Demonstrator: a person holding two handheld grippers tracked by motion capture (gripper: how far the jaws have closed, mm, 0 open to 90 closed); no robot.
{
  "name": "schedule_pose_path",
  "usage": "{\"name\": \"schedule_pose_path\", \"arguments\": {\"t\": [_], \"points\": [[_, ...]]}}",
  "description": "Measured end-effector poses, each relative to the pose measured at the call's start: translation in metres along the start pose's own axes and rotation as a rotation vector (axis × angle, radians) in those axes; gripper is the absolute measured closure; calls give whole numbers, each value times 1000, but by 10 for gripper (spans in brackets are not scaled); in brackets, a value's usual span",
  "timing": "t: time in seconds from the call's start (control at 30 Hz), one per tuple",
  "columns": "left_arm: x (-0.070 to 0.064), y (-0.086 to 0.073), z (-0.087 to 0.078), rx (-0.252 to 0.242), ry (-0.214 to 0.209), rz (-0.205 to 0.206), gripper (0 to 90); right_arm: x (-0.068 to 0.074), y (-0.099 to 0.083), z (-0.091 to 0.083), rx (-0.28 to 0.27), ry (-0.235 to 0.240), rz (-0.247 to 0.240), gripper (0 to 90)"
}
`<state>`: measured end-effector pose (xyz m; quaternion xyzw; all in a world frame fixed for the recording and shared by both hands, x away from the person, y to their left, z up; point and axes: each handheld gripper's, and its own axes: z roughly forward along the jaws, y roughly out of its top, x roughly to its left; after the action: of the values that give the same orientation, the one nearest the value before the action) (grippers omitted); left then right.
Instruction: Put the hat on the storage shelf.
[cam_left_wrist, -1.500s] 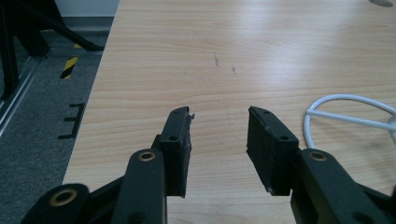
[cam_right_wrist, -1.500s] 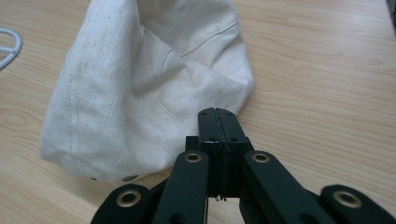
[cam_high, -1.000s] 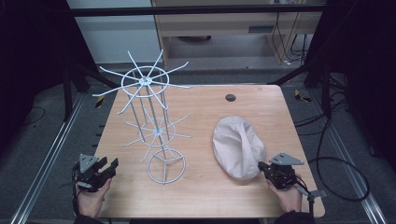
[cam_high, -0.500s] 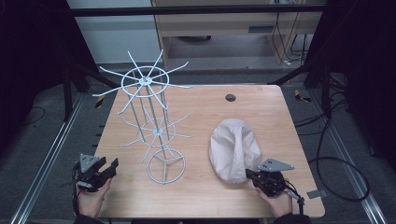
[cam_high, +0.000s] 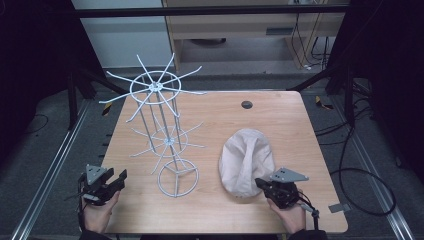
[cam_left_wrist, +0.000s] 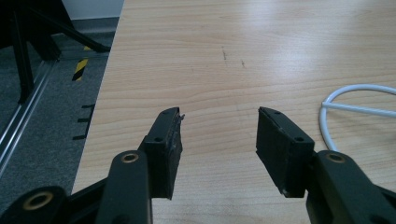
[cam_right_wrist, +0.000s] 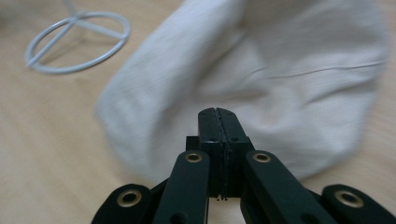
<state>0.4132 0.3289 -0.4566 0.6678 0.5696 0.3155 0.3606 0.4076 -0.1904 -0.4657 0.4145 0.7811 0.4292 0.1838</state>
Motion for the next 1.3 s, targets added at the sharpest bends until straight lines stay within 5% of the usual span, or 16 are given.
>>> {"name": "schedule_pose_path", "arguments": {"t": [0.17,0.4,0.77,1.13,1.23,1.3], "points": [[0,1,1,1,-1,0,534,-28,6,6,-17,-116,33,900],[-3,2,0,13,-11,10,628,-50,11,33,36,-136,51,900],[-9,2,-5,24,-66,27,816,-41,0,28,120,-106,-6,900],[-6,2,-7,24,-64,17,828,-21,-12,15,138,-32,3,900],[-6,2,-7,23,-60,17,823,-20,-10,13,129,-34,-8,900],[-5,2,-6,23,-57,17,821,-23,-5,7,75,-53,0,900]]}}
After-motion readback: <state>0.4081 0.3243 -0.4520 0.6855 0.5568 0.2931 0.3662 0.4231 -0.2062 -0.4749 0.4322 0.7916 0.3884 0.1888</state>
